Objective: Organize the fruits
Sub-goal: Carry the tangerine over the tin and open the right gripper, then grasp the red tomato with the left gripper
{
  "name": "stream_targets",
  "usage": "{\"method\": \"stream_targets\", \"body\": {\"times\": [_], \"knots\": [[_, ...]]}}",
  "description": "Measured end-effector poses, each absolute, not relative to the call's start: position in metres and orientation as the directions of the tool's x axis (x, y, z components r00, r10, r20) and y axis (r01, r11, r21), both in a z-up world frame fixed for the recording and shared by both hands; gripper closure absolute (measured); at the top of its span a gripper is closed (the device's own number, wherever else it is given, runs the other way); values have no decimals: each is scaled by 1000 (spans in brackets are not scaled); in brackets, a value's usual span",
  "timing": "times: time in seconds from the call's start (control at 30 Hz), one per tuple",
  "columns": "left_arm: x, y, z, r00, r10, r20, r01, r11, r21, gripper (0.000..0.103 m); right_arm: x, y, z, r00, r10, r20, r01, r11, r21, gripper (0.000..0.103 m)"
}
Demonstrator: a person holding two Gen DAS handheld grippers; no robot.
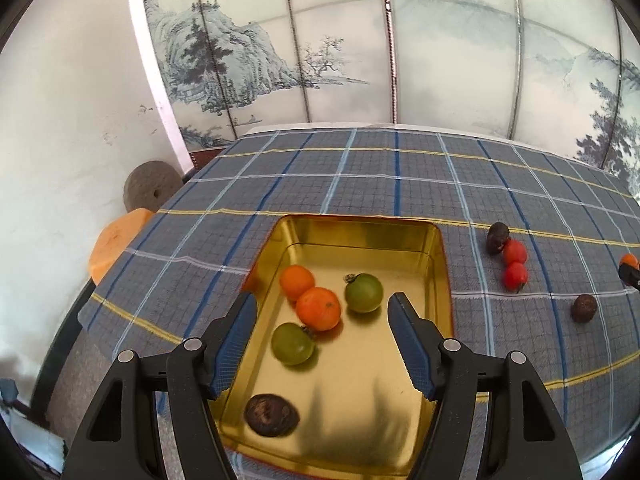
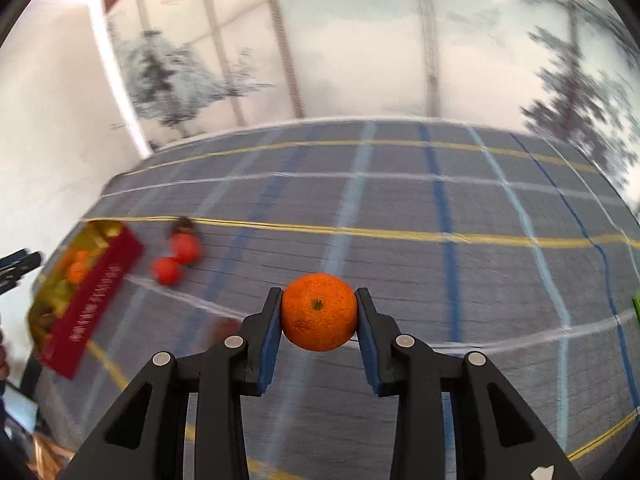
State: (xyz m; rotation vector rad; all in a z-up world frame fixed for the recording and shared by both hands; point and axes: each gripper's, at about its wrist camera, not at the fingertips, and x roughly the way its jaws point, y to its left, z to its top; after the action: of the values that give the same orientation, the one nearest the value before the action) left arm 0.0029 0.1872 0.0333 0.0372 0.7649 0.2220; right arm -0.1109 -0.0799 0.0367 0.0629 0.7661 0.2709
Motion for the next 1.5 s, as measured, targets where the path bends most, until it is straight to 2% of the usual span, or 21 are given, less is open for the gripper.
{"method": "stream_targets", "body": {"times": [0.27,0.4,0.57,0.8,0.83,0.87,0.93,1.2,1.33,1.5], "knots": [[-38,239,40,692,281,-665,-305,949,83,34,-135,52,75,562,549,-619,-527,814,245,70],[-59,262,38,667,338,-664,-349,929,122,34,-137,118,74,444,650,-617,-634,715,296,70],[-79,270,36,663,364,-654,-345,924,165,34,-128,184,48,342,652,-676,-684,666,297,70],[-82,265,30,670,351,-654,-315,932,177,34,-126,228,23,309,605,-734,-714,657,241,68],[-82,263,30,671,347,-655,-310,934,177,33,-125,232,21,302,603,-738,-713,657,245,64],[-82,261,29,672,344,-656,-305,935,178,33,-124,233,21,300,610,-734,-709,657,256,51],[-81,258,29,673,337,-658,-292,939,183,33,-125,227,26,312,634,-707,-699,657,281,34],[-82,224,34,716,242,-655,-161,970,182,32,-146,151,49,456,657,-600,-640,711,292,34],[-77,193,41,733,130,-668,-29,987,161,32,-157,63,41,585,534,-610,-506,828,240,34],[-53,149,50,709,-69,-702,147,988,52,32,-155,-50,22,682,277,-677,-259,957,131,34]]}}
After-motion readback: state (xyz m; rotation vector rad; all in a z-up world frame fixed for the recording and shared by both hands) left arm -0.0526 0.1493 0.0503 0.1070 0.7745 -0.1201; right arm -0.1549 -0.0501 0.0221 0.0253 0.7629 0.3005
